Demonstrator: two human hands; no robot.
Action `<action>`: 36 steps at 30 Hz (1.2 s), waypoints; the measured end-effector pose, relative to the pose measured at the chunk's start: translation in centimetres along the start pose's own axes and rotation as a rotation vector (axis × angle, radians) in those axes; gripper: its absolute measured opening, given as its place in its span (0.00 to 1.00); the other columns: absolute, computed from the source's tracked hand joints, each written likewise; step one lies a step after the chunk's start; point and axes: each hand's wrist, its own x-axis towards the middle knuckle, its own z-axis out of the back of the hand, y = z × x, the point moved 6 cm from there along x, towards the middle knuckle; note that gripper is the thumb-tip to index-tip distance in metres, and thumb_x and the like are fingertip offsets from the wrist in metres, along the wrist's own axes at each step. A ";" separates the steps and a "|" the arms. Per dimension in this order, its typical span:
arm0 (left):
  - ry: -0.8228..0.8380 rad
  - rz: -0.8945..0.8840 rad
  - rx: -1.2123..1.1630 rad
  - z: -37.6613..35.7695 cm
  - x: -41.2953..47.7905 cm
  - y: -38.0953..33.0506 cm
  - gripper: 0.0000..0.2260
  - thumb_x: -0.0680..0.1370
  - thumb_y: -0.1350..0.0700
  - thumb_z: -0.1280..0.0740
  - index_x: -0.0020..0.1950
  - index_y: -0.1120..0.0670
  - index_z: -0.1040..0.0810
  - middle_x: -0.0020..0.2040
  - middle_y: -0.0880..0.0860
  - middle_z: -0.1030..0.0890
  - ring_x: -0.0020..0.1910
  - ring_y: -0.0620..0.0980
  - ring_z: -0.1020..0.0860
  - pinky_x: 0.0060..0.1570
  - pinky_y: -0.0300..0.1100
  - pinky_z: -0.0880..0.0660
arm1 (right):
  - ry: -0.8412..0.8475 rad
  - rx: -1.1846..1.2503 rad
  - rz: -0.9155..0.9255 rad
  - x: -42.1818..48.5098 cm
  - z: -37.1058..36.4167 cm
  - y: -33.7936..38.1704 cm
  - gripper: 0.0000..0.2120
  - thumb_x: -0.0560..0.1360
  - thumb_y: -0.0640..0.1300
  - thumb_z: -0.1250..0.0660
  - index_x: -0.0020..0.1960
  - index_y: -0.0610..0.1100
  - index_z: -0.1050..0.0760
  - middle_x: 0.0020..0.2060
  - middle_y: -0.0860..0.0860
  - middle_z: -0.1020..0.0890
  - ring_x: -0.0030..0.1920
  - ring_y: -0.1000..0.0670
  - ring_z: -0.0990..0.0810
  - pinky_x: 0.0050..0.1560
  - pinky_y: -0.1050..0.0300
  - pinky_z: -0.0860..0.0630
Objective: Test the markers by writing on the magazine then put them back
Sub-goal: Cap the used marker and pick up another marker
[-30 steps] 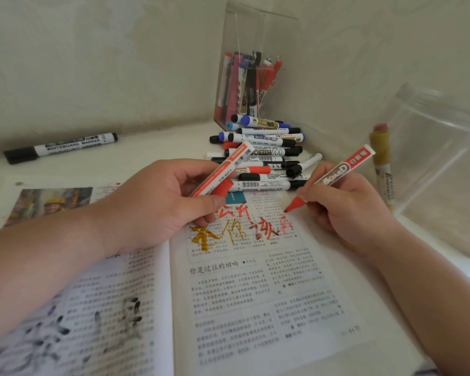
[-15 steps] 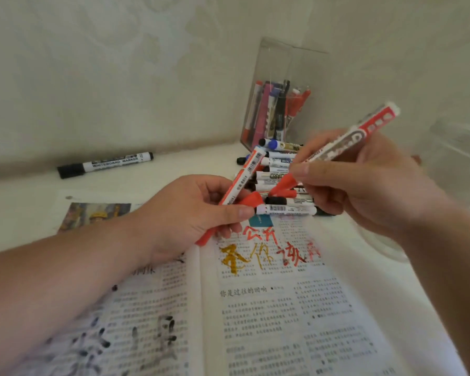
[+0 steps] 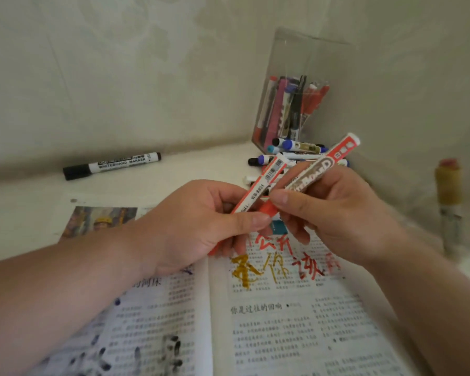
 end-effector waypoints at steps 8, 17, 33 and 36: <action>-0.053 -0.078 0.153 0.3 -0.2 0.4 0.13 0.66 0.50 0.24 0.48 0.52 0.13 0.42 0.70 0.18 0.26 0.49 0.28 0.26 0.38 0.29 | 0.027 -0.076 -0.046 -0.6 -1.0 0.1 0.03 0.77 0.33 0.30 0.49 0.36 0.18 0.29 0.54 0.17 0.26 0.57 0.20 0.28 0.68 0.25; -0.112 -0.040 0.051 0.6 0.6 0.6 0.11 0.72 0.50 0.23 0.52 0.52 0.16 0.32 0.52 0.23 0.30 0.48 0.27 0.31 0.42 0.30 | -0.249 -0.244 0.021 -0.6 0.6 1.0 0.04 0.79 0.40 0.31 0.44 0.44 0.21 0.30 0.58 0.18 0.29 0.60 0.21 0.32 0.69 0.28; -0.155 -0.190 -0.046 0.2 -0.3 -1.4 0.09 0.75 0.46 0.33 0.49 0.42 0.13 0.42 0.48 0.16 0.42 0.46 0.19 0.45 0.36 0.24 | -0.015 -0.717 -0.187 -0.6 -0.6 0.4 0.15 0.81 0.60 0.42 0.53 0.50 0.24 0.42 0.51 0.17 0.43 0.50 0.18 0.46 0.43 0.20; -0.177 -0.214 -0.083 -0.1 -0.8 -2.3 0.09 0.74 0.47 0.32 0.49 0.43 0.12 0.33 0.52 0.25 0.32 0.50 0.29 0.32 0.34 0.29 | -0.094 -0.653 -0.204 -0.6 -0.2 1.5 0.12 0.82 0.57 0.38 0.63 0.53 0.29 0.35 0.51 0.17 0.32 0.56 0.20 0.35 0.56 0.21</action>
